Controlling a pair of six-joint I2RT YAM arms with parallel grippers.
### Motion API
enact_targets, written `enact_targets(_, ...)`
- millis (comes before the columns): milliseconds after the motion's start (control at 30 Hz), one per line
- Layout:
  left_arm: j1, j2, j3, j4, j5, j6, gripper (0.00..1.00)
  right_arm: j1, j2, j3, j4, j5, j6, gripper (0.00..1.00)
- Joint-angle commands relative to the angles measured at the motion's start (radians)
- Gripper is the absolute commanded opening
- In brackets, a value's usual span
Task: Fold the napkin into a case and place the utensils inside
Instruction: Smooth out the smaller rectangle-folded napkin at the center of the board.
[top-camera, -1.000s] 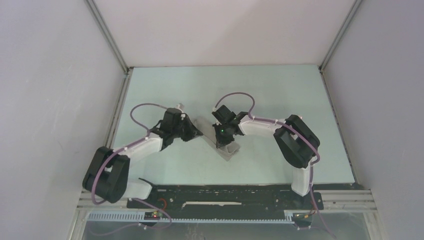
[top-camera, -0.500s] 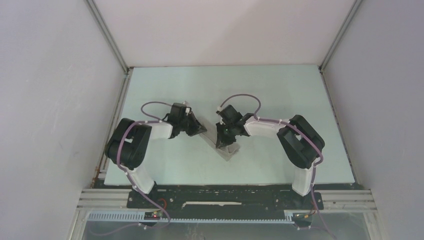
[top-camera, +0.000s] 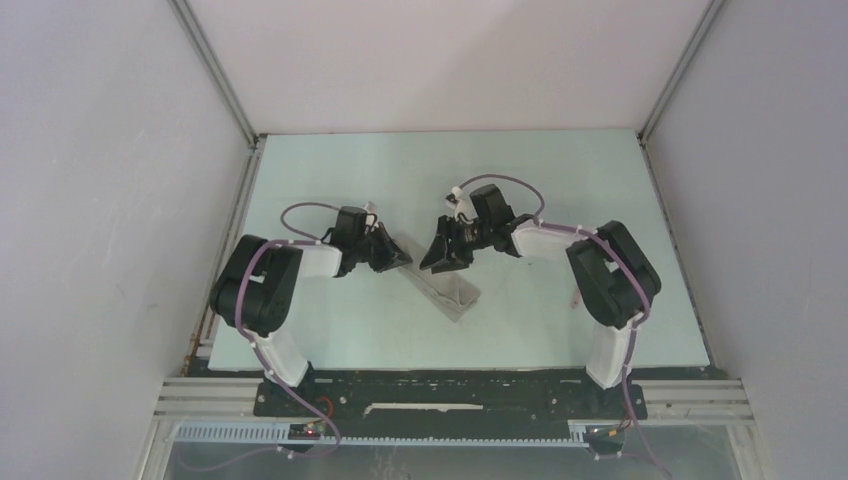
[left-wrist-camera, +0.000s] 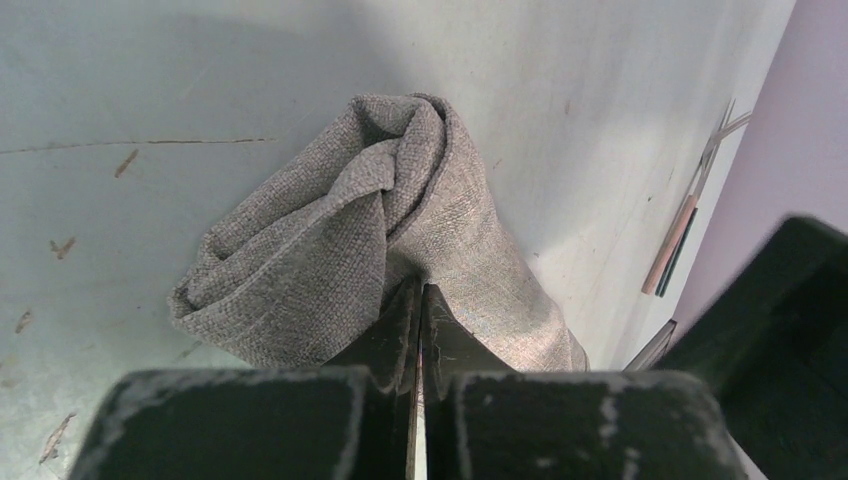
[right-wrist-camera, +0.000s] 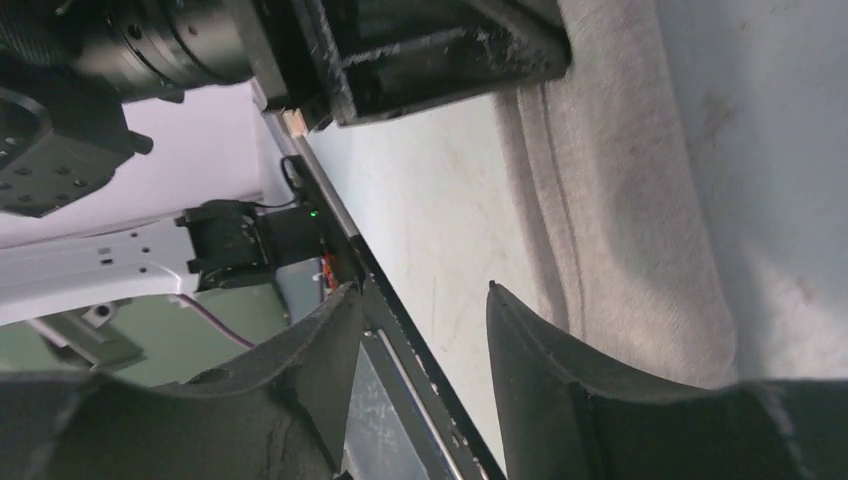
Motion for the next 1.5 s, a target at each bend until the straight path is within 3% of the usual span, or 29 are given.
enact_targets(0,0.025,0.039,-0.011,-0.082,-0.049,0.064,0.00,-0.025,0.123,0.010,0.271,-0.212,0.149,0.59)
enact_targets(133,0.035,0.041,-0.014,-0.091,-0.056,0.069,0.00,0.011,0.159,0.000,0.153,-0.153,0.035,0.64)
enact_targets(433,0.056,0.064,-0.018,-0.095,-0.064,0.064,0.00,0.016,0.131,-0.324,0.418,-0.161,0.103,0.68)
enact_targets(733,0.070,0.083,-0.008,-0.100,-0.067,0.075,0.00,0.012,0.018,-0.472,0.455,-0.155,0.129,0.69)
enact_targets(1033,0.045,0.050,0.038,-0.170,-0.064,0.114,0.00,0.023,-0.142,-0.467,0.369,-0.114,0.067,0.69)
enact_targets(1133,0.025,0.002,0.075,-0.200,-0.019,0.111,0.01,0.064,-0.243,-0.345,0.133,-0.014,-0.043,0.70)
enact_targets(1267,0.014,-0.111,0.146,-0.313,0.005,0.119,0.11,0.154,-0.347,-0.194,-0.180,0.232,-0.220,0.71)
enact_targets(1400,0.020,-0.224,0.233,-0.429,0.027,0.146,0.22,0.242,-0.396,-0.124,-0.286,0.556,-0.354,0.70)
enact_targets(1467,0.032,-0.282,0.260,-0.475,0.027,0.160,0.23,0.298,-0.374,-0.083,-0.302,0.700,-0.430,0.70)
